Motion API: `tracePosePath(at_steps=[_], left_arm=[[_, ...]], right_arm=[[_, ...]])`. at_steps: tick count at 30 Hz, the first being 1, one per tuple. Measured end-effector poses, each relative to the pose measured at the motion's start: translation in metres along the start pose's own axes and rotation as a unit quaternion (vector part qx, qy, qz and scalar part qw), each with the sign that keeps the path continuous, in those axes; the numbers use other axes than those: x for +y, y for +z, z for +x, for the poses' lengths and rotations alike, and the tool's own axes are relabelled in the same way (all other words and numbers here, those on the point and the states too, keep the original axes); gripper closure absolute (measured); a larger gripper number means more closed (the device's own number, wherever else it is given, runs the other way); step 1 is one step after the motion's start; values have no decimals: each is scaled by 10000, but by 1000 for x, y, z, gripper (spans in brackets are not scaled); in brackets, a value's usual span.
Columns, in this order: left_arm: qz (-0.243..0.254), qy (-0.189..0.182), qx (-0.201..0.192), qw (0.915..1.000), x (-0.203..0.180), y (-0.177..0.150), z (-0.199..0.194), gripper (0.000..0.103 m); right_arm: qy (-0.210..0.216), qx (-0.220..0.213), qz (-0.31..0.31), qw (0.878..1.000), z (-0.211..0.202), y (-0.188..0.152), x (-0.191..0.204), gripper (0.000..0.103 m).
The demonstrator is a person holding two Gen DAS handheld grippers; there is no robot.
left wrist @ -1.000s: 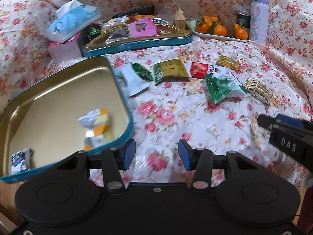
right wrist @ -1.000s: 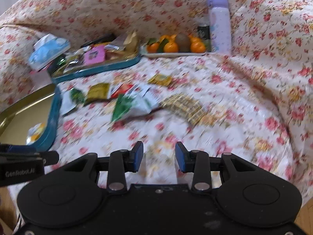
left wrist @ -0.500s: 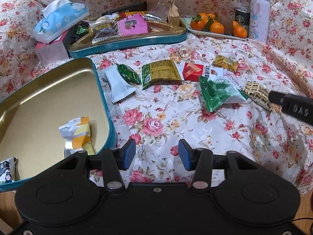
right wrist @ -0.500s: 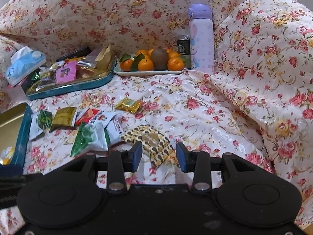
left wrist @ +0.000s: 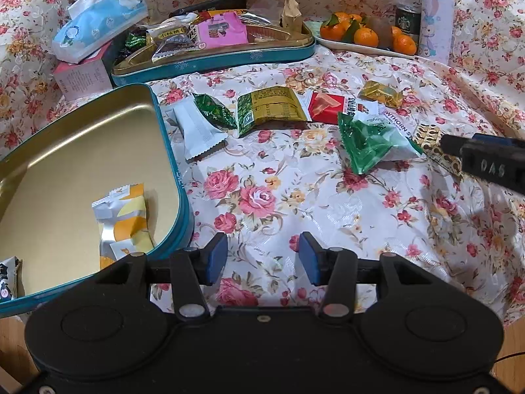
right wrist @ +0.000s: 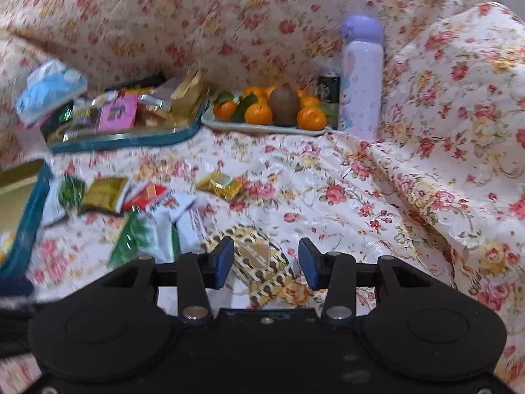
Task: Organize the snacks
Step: 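Withdraw both tools from the tray toward the scattered snacks, then grasp the brown heart-print biscuit packet with the right gripper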
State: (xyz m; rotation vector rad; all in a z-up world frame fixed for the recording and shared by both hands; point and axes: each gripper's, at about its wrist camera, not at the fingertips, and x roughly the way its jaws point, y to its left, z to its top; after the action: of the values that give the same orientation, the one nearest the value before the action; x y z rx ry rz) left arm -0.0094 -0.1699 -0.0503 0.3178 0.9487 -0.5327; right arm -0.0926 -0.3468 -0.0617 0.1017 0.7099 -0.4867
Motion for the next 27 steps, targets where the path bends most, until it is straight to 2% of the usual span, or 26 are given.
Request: tracePosePath(at_steps=[3, 12, 24, 27], left_arm=[[10, 11, 11, 10000, -1, 1, 0, 48], [38, 23, 8, 10000, -1, 1, 1, 47], [-70, 28, 0, 10000, 1, 1, 2, 43], [-75, 30, -1, 10000, 2, 1, 2, 43]], right_arm=[[55, -66, -312, 9995, 4, -5, 1, 48], [101, -26, -562, 9984, 19, -5, 7, 48], [81, 97, 69, 9999, 30, 1, -14, 48], [221, 99, 140, 9996, 31, 2, -17, 48]])
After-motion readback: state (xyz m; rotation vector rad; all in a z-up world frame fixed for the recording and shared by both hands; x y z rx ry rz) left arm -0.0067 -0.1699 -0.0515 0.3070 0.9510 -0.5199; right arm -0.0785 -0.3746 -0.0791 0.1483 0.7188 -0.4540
